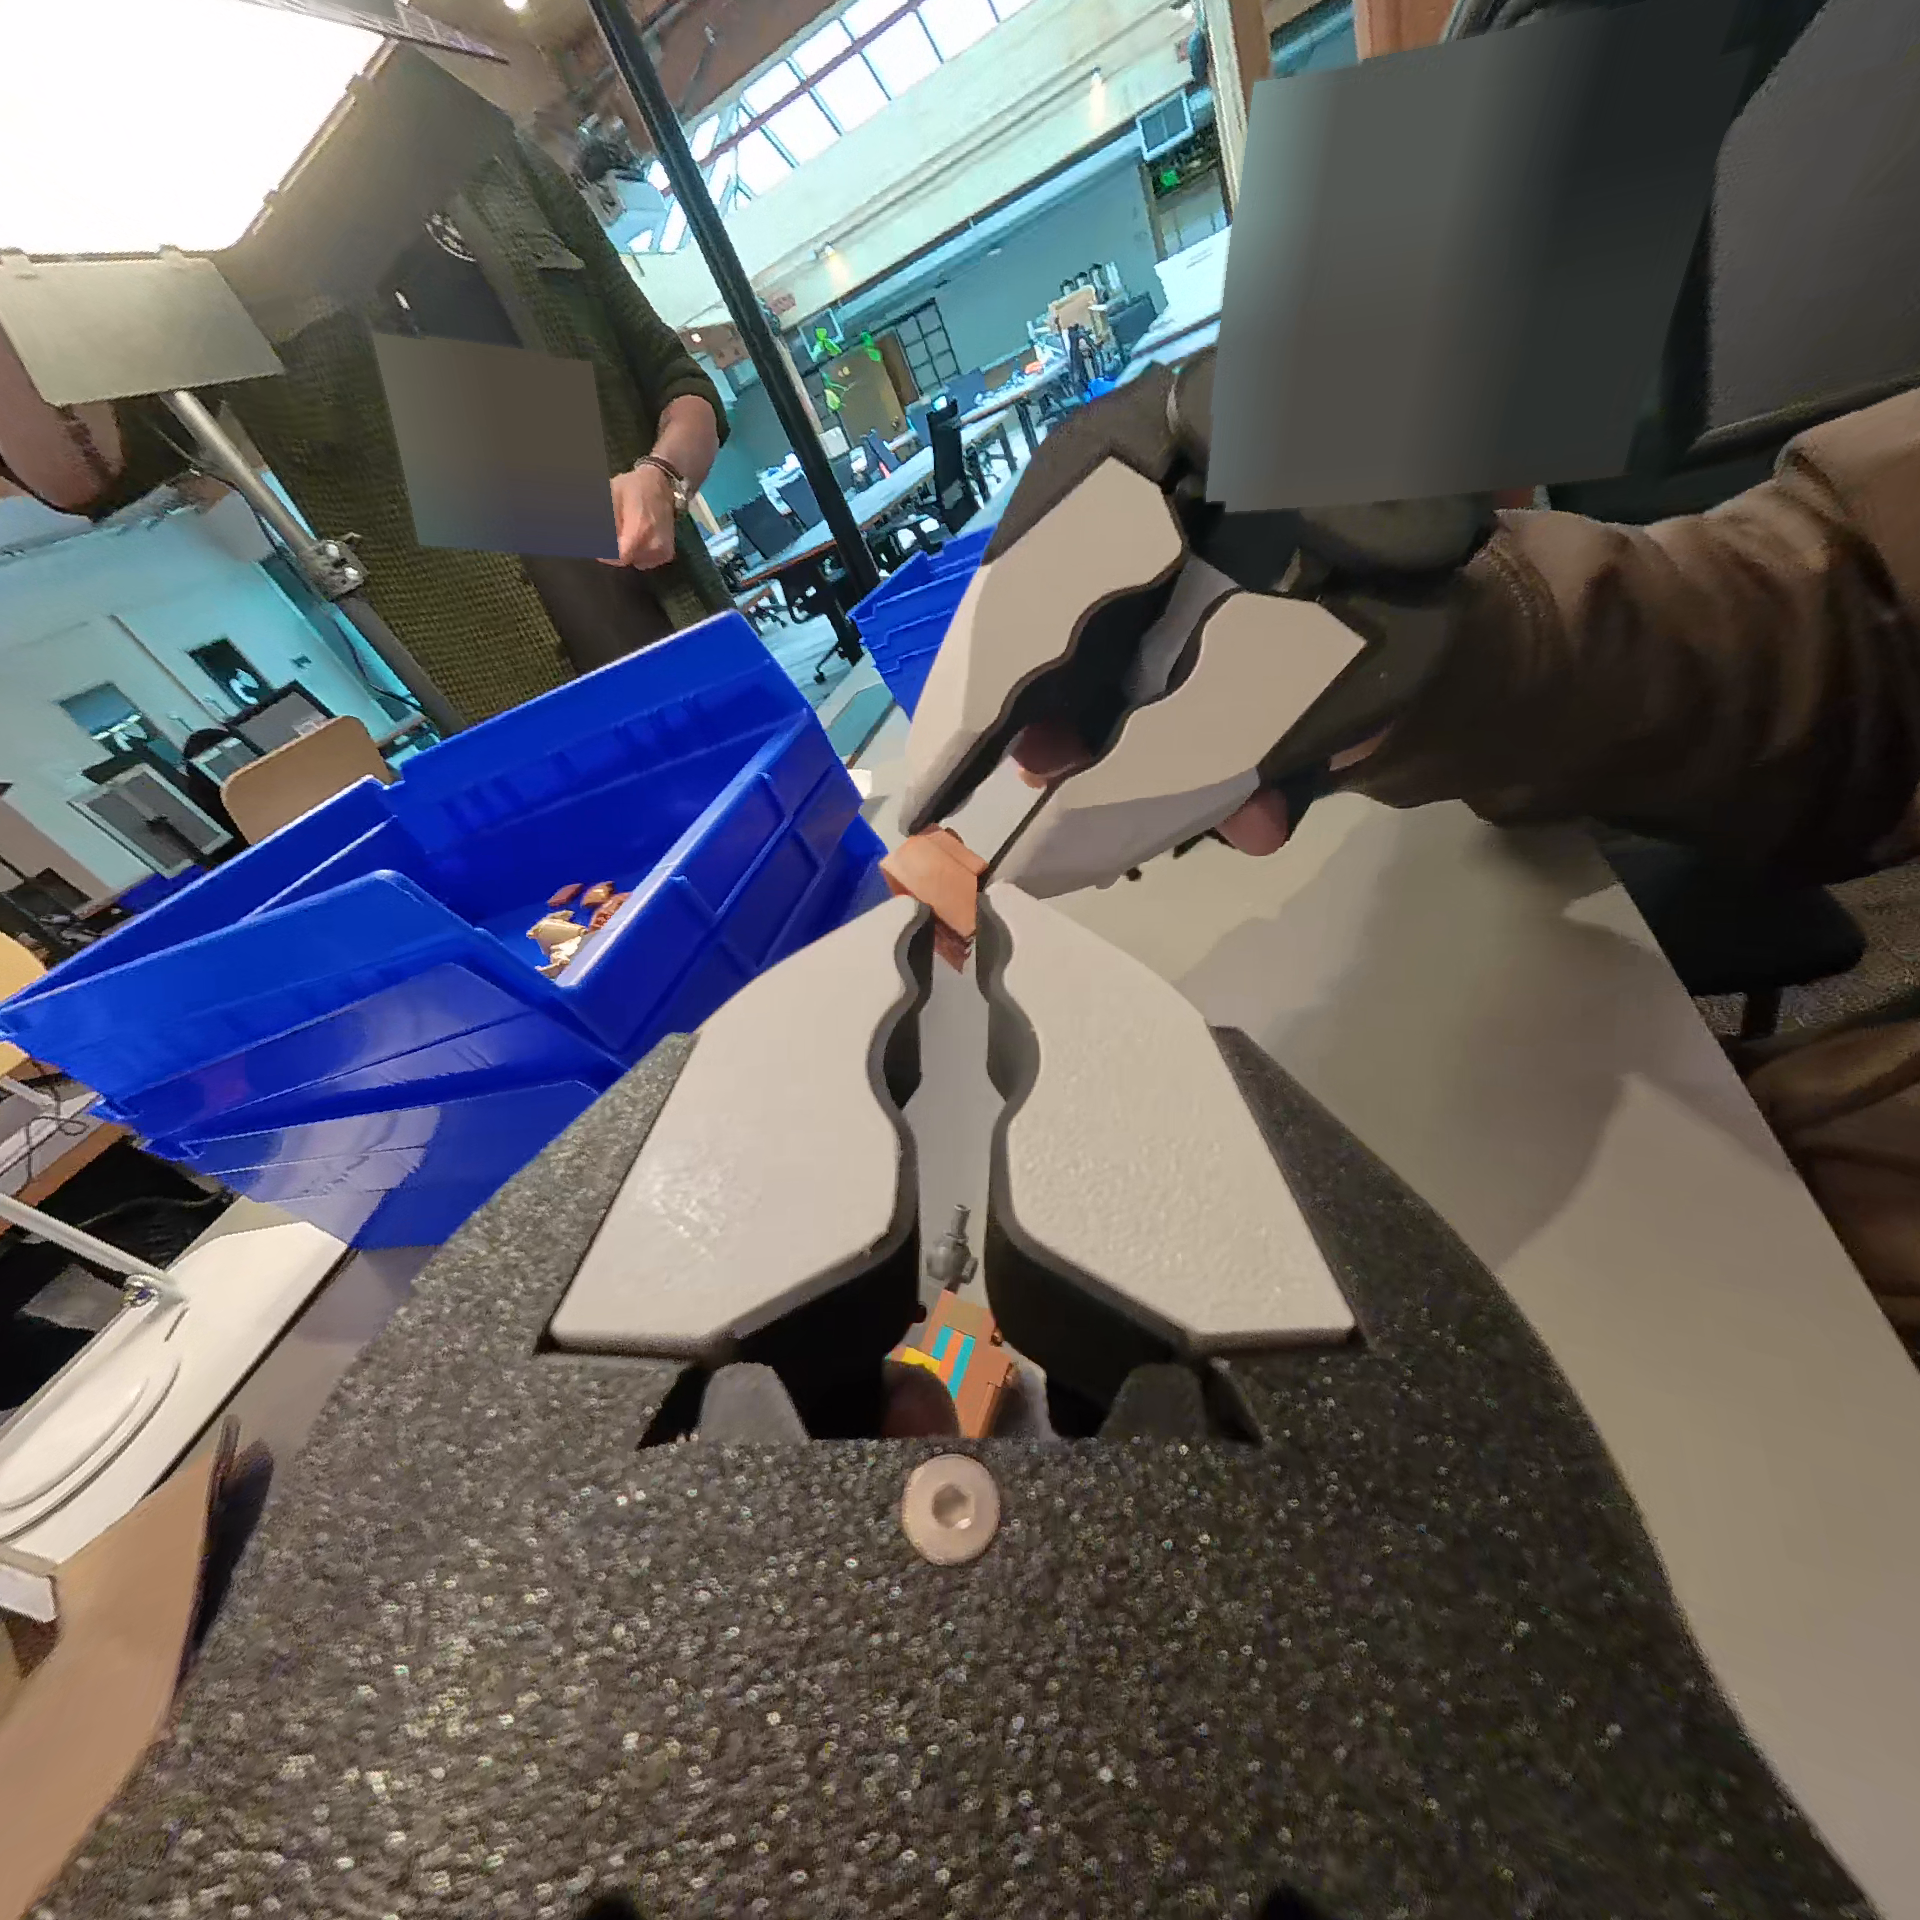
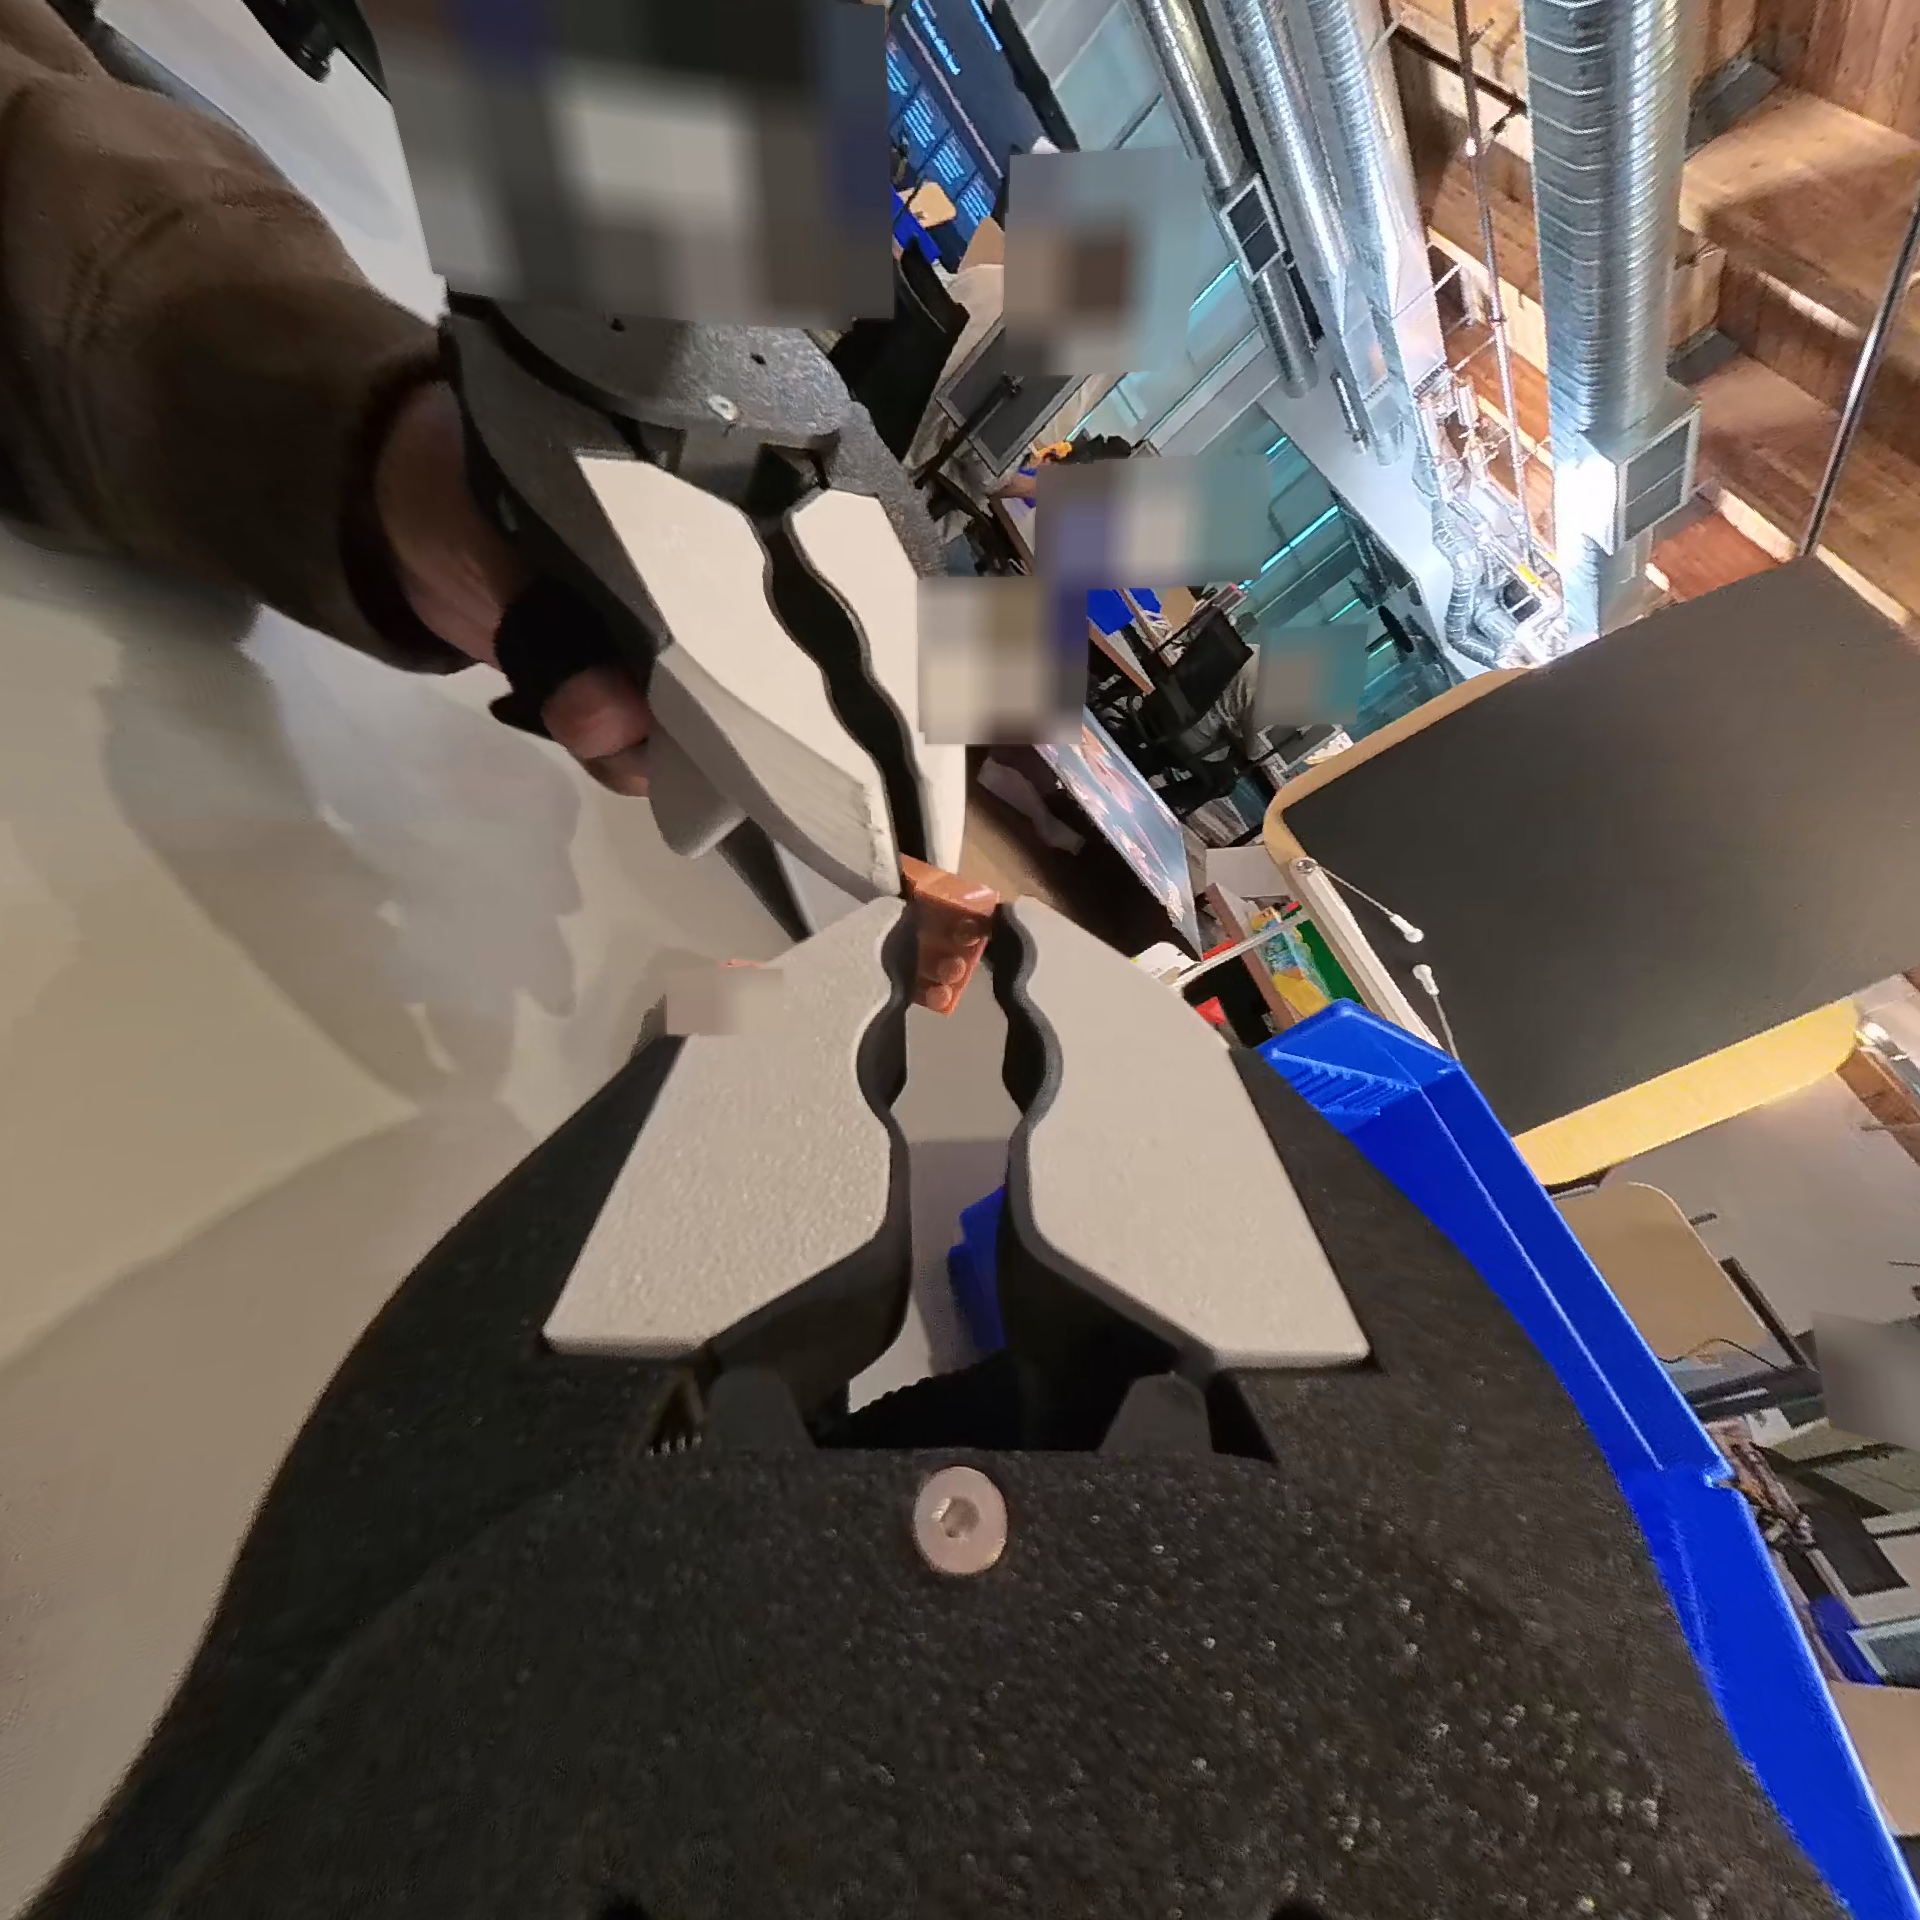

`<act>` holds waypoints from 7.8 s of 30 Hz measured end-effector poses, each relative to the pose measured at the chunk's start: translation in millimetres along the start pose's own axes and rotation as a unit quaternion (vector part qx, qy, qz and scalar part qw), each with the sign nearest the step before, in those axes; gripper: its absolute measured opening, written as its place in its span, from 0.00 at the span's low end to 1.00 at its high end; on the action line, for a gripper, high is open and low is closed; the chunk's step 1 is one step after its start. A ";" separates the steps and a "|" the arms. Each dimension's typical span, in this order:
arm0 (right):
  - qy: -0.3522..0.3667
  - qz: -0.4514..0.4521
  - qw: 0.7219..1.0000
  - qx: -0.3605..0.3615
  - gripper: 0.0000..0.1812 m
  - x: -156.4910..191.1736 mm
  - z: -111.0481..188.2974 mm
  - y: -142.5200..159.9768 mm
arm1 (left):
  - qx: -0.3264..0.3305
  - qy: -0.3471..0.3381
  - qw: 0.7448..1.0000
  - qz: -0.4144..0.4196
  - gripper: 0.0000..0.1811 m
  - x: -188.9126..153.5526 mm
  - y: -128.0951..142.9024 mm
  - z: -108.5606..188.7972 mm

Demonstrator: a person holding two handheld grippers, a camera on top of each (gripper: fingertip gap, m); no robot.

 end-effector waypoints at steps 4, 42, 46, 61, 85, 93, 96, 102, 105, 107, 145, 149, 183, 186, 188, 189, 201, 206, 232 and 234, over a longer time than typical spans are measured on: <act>0.017 0.003 1.000 0.001 0.08 -5.7 -8.4 3.4 | -0.021 -0.029 0.999 0.003 0.04 10.2 0.5 2.1; 0.032 -0.251 0.963 0.095 0.07 10.9 -57.0 94.5 | 0.104 -0.080 0.967 0.219 0.03 67.2 77.4 -20.8; 0.045 -0.248 0.961 0.110 0.07 14.1 -51.7 100.2 | 0.102 -0.080 0.961 0.243 0.03 64.8 81.5 -26.9; 0.070 -0.290 0.944 0.141 0.07 6.1 -52.9 113.5 | 0.129 -0.108 0.957 0.237 0.03 76.4 82.4 -38.7; 0.023 -0.314 0.936 0.157 0.08 22.0 -45.2 109.0 | 0.169 -0.221 0.944 0.180 0.03 56.7 86.9 -35.0; 0.011 -0.318 0.932 0.171 0.08 25.2 -49.3 111.5 | 0.163 -0.219 0.940 0.207 0.03 58.5 92.7 -32.9; 0.011 -0.314 0.933 0.174 0.08 25.9 -49.8 111.3 | 0.159 -0.218 0.941 0.204 0.03 58.6 93.1 -32.3; 0.018 -0.300 0.939 0.169 0.08 26.3 -49.2 107.8 | 0.150 -0.214 0.946 0.192 0.03 56.8 90.7 -30.3; 0.019 -0.298 0.938 0.174 0.07 28.4 -49.4 105.9 | 0.153 -0.212 0.946 0.190 0.03 55.0 91.1 -28.1; 0.021 -0.292 0.940 0.176 0.08 29.8 -49.3 104.0 | 0.155 -0.213 0.947 0.185 0.03 53.4 91.0 -26.5; 0.157 -0.061 0.982 0.080 0.07 31.6 -17.8 28.0 | -0.025 -0.122 0.983 0.133 0.03 5.9 41.5 4.3; 0.148 -0.065 0.985 0.063 0.07 33.2 -18.4 24.9 | -0.029 -0.117 0.984 0.132 0.04 4.1 40.6 7.2; 0.141 -0.186 0.972 0.011 0.07 -54.8 -16.1 78.5 | -0.012 0.036 0.996 0.086 0.03 80.6 12.8 -58.6; 0.154 -0.184 0.971 0.019 0.07 -45.8 -18.0 87.0 | 0.001 0.015 0.997 0.073 0.03 79.5 23.3 -60.0; 0.159 -0.172 0.972 0.024 0.07 -42.3 -17.5 89.2 | 0.006 0.009 0.998 0.062 0.03 77.6 26.5 -60.7; 0.161 -0.168 0.972 0.024 0.07 -40.7 -16.7 90.3 | 0.010 0.007 0.998 0.058 0.03 76.6 28.0 -61.3; 0.205 -0.188 0.959 0.056 0.07 -34.7 -11.9 111.8 | 0.048 0.009 0.992 0.116 0.03 78.3 42.2 -78.6; 0.225 -0.217 0.947 0.071 0.07 -35.2 -7.2 116.7 | 0.087 -0.039 0.988 0.123 0.03 76.9 42.6 -85.3; 0.102 -0.318 0.932 0.138 0.07 -17.7 -32.8 141.8 | 0.209 -0.107 0.948 0.215 0.03 88.6 76.5 -79.1; 0.101 -0.320 0.932 0.137 0.07 -17.6 -32.9 141.9 | 0.216 -0.107 0.947 0.212 0.03 88.5 76.2 -79.2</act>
Point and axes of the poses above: each gripper's, where its closed fingertips meet, z back along the fingers, y out of its underside, x = y × z across the jaws, the point moved 2 cm from there along z, back along the fingers, and after that the axes turned 10 degrees about z, right-handed, at the moved point
